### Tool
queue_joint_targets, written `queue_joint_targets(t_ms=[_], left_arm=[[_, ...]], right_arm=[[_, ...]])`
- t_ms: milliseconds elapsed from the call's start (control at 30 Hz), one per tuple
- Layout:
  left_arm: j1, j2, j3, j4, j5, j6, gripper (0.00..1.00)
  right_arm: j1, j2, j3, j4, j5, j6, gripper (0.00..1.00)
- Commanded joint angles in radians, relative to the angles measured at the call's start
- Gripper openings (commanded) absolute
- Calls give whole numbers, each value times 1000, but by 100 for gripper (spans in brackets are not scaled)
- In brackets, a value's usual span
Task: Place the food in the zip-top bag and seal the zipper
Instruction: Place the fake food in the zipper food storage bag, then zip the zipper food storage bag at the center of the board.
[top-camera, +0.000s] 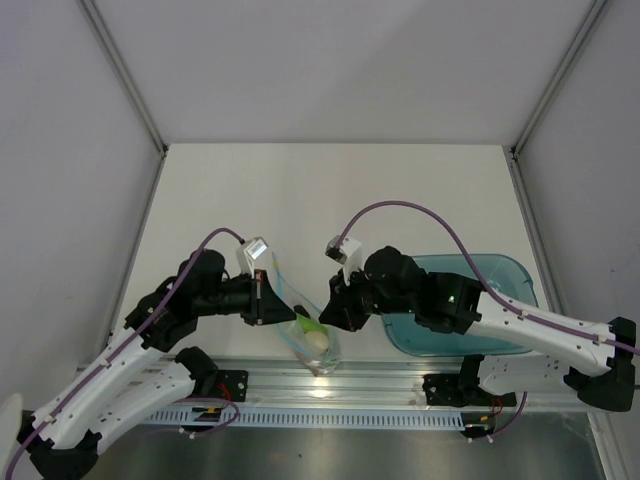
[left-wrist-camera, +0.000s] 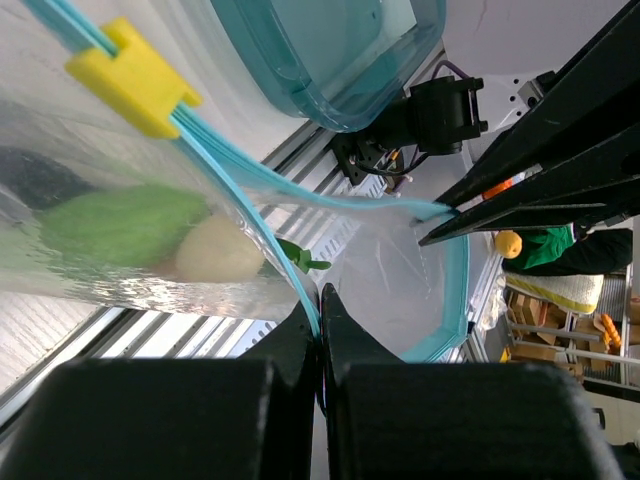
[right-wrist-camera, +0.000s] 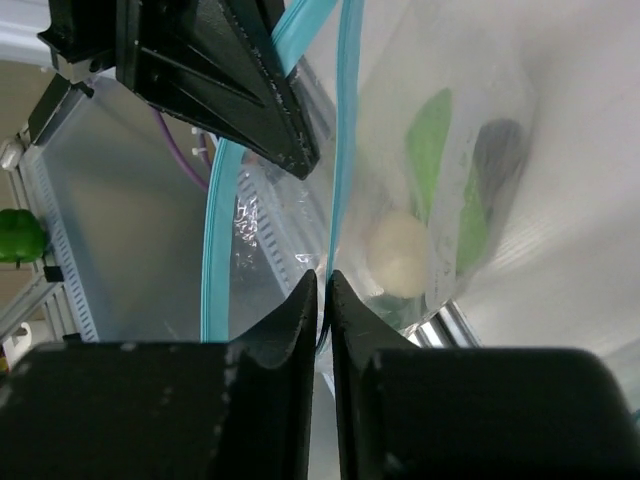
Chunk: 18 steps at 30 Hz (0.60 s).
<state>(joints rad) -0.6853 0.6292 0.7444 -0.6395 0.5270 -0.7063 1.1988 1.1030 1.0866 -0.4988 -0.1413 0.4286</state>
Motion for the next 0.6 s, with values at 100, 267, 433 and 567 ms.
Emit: queue_joint_targets(t_ms=[100, 267, 433, 567], left_arm=[[-3, -22, 21, 23, 10, -4, 8], [-5, -40, 19, 34, 10, -15, 28], [-3, -54, 6, 40, 10, -22, 50], [-5, -63, -20, 69, 10, -50, 54]], right_arm=[[22, 18, 1, 91, -12, 24, 0], [31, 34, 6, 98, 20, 29, 0], [36, 38, -1, 112, 28, 35, 0], [53, 49, -4, 126, 37, 36, 0]])
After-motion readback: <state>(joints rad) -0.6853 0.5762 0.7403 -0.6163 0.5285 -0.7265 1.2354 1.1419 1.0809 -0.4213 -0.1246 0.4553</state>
